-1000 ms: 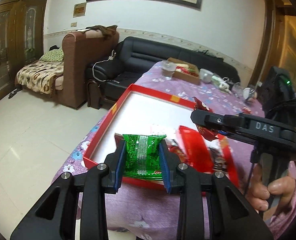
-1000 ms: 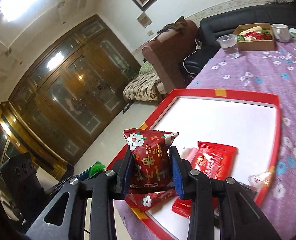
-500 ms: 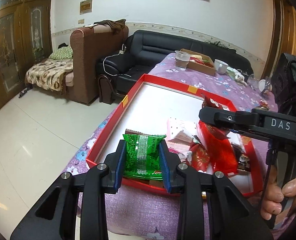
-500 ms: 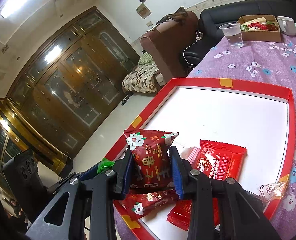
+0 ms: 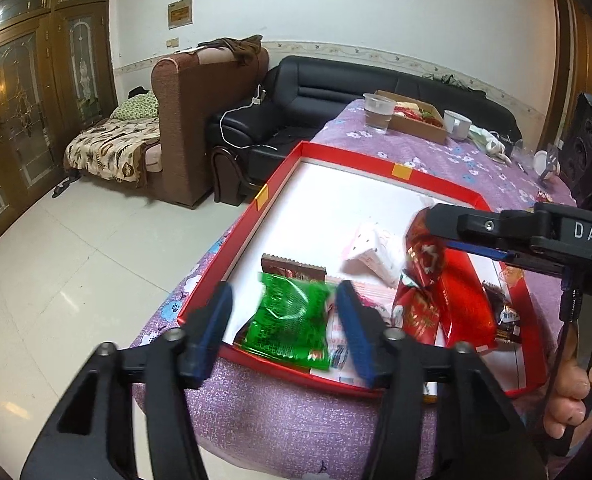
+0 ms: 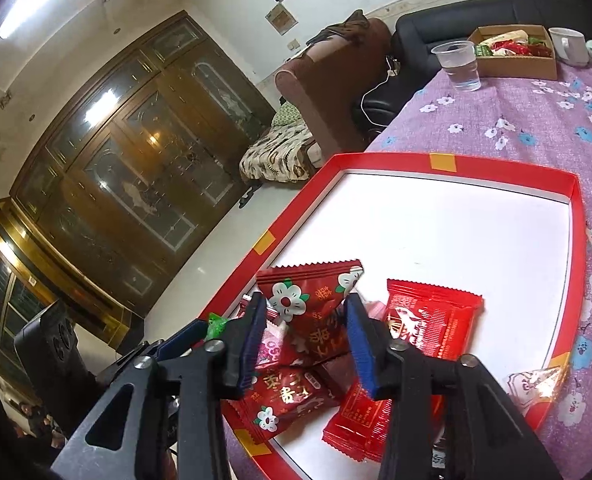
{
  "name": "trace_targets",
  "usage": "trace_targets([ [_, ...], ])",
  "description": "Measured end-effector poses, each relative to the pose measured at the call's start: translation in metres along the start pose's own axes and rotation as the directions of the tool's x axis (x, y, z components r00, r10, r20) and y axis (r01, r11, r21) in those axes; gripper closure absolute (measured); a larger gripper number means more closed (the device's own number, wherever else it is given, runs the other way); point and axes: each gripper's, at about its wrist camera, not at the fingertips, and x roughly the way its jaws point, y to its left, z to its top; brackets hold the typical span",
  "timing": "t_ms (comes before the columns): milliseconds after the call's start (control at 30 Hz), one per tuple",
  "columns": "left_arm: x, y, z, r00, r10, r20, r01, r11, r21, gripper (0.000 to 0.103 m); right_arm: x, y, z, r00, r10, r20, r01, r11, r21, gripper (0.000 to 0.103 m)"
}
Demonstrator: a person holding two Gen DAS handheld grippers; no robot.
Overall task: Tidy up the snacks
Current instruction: 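Grasp the red rectangular gold-lettered packet with the right gripper while the left grasps the gold-brown wafer packet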
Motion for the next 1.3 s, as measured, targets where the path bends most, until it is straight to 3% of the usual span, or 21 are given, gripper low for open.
trace_targets([
  [67,-0.002,-0.002,0.001,1.000,0.002,0.006,-0.002,1.000,-0.005,0.039,-0.005,-0.005,0.001,1.000,0.001,0.008,-0.001,1.000,0.016,0.057],
  [133,-0.004,-0.004,0.002,1.000,-0.002,0.011,0.002,1.000,-0.006,0.038,-0.011,-0.012,0.003,1.000,0.002,0.014,-0.002,0.999,0.032,0.052],
  [300,-0.005,-0.014,0.006,1.000,-0.007,0.022,0.008,1.000,-0.005,0.037,-0.039,-0.036,0.011,0.998,-0.018,0.067,0.013,0.997,0.070,0.050],
  [533,-0.014,-0.051,0.016,0.998,-0.028,0.056,0.027,0.999,0.024,0.035,-0.114,-0.085,0.015,0.976,-0.112,0.185,0.088,0.987,0.135,0.047],
  [633,-0.026,-0.078,0.019,0.992,-0.064,0.104,0.058,0.997,0.060,0.025,-0.165,-0.116,0.008,0.948,-0.187,0.258,0.138,0.970,0.198,0.045],
  [767,-0.038,-0.117,0.018,0.982,-0.130,0.135,0.111,0.984,0.140,0.025,-0.245,-0.167,-0.016,0.877,-0.350,0.329,0.249,0.917,0.312,0.042],
  [833,-0.044,-0.142,0.016,0.975,-0.174,0.137,0.145,0.969,0.202,0.025,-0.284,-0.192,-0.035,0.834,-0.435,0.338,0.301,0.874,0.382,0.041],
  [967,-0.048,-0.188,0.001,0.960,-0.266,0.082,0.229,0.923,0.308,0.020,-0.331,-0.230,-0.065,0.782,-0.533,0.321,0.342,0.800,0.493,0.041],
  [1033,-0.046,-0.212,-0.012,0.956,-0.292,0.039,0.257,0.891,0.375,0.020,-0.343,-0.246,-0.075,0.777,-0.553,0.300,0.344,0.772,0.534,0.041],
  [1133,-0.044,-0.238,-0.028,0.955,-0.296,-0.009,0.267,0.847,0.459,0.020,-0.343,-0.263,-0.076,0.800,-0.534,0.274,0.313,0.761,0.568,0.041],
  [1200,-0.044,-0.246,-0.032,0.956,-0.292,-0.018,0.263,0.832,0.488,0.020,-0.331,-0.268,-0.064,0.817,-0.517,0.255,0.311,0.768,0.560,0.041],
  [1300,-0.041,-0.248,-0.031,0.962,-0.272,-0.021,0.247,0.835,0.491,0.020,-0.300,-0.265,-0.037,0.839,-0.508,0.194,0.347,0.775,0.529,0.041],
])
